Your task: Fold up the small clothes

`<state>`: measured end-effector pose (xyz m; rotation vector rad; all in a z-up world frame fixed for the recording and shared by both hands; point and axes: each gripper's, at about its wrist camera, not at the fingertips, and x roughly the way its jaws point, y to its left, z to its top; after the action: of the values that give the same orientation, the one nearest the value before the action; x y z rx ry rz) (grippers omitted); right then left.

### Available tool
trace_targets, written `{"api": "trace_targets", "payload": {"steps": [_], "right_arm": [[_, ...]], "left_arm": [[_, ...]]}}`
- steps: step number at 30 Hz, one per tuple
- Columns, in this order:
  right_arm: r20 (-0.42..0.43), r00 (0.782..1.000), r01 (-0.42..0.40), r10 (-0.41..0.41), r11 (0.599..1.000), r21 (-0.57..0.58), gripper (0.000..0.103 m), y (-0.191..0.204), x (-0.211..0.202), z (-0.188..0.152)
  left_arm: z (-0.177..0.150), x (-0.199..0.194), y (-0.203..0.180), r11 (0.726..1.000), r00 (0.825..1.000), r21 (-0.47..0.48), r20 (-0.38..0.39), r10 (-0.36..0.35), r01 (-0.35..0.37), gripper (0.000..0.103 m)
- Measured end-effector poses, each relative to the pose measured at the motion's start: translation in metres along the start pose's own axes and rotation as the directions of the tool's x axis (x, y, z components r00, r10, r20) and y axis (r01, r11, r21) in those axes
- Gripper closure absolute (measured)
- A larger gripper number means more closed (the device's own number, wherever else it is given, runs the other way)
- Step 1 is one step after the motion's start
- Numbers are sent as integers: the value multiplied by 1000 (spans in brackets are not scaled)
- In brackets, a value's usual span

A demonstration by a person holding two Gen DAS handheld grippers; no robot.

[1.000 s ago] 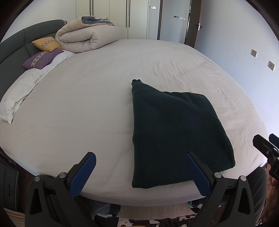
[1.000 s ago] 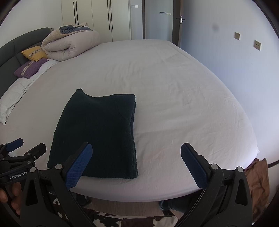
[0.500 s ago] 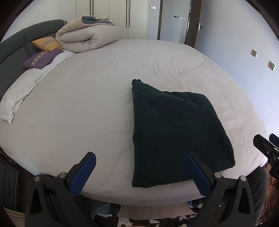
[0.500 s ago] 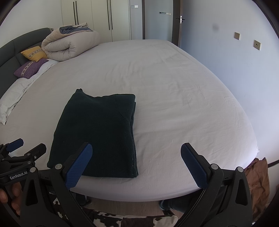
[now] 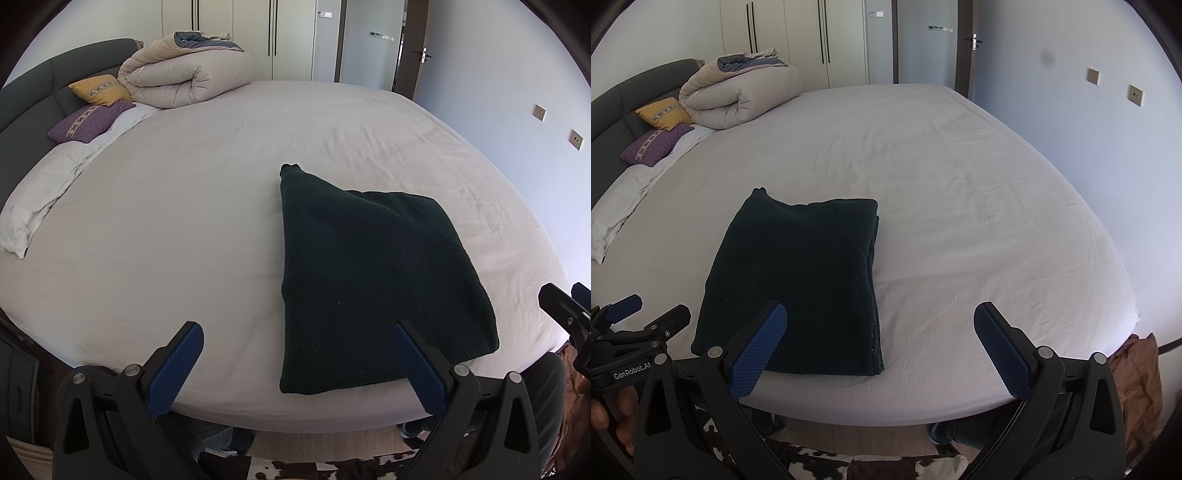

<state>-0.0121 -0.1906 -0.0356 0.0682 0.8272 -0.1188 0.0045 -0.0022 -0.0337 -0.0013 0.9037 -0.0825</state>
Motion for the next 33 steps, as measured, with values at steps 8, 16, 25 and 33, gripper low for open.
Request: {"api": "trace_targets", "payload": {"steps": [8, 16, 25, 33], "right_arm": [[3, 1000, -2, 2, 1000, -3, 0, 1, -1, 0], [4, 1000, -2, 2, 1000, -5, 0, 1, -1, 0], [9, 1000, -4, 4, 1000, -7, 0, 3, -4, 0], [7, 1000, -5, 5, 1000, -9, 0, 4, -5, 0]], "left_arm": [[0, 0, 0, 1000, 1000, 0, 1, 0, 0, 0], [0, -1, 0, 1000, 1000, 0, 1, -1, 1, 0], [0, -1, 0, 1000, 1000, -2, 2, -1, 1, 0], [0, -1, 1, 1000, 1000, -2, 2, -1, 1, 0]]}}
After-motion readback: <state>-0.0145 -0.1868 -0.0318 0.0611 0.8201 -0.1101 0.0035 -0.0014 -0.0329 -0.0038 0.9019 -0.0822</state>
